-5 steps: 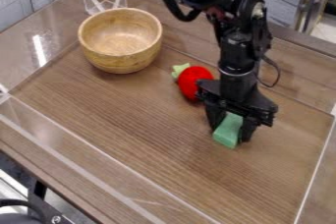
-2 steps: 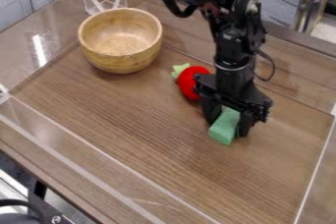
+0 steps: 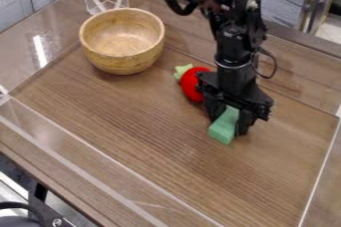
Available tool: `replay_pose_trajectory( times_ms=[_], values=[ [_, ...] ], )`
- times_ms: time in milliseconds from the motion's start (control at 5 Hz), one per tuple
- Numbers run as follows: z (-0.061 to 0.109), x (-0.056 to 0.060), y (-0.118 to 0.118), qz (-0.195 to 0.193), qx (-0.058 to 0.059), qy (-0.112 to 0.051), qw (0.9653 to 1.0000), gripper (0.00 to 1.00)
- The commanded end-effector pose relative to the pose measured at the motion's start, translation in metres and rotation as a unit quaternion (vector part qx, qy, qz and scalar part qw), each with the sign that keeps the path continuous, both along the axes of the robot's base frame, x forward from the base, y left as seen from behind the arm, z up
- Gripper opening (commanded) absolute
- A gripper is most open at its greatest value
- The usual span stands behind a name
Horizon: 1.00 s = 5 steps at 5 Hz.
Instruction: Put the green stick in the brown bowl
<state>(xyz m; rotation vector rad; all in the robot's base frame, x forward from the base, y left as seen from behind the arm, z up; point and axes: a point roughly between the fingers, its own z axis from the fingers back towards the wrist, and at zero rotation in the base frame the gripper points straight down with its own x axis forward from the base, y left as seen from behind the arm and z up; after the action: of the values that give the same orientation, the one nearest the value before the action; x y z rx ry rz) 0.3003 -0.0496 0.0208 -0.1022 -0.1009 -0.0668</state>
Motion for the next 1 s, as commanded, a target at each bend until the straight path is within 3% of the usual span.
replay_pose_trajectory(
  times_ms=[0,400,800],
  values=[
    [0.012,0.005,0.006,-0.005,0.0,-0.028,0.9996,0.0],
    [0.02,-0.007,0.016,-0.005,0.001,-0.039,0.9992,0.0],
    [0.046,-0.006,0.017,-0.028,0.005,-0.049,0.9984,0.0]
  ],
)
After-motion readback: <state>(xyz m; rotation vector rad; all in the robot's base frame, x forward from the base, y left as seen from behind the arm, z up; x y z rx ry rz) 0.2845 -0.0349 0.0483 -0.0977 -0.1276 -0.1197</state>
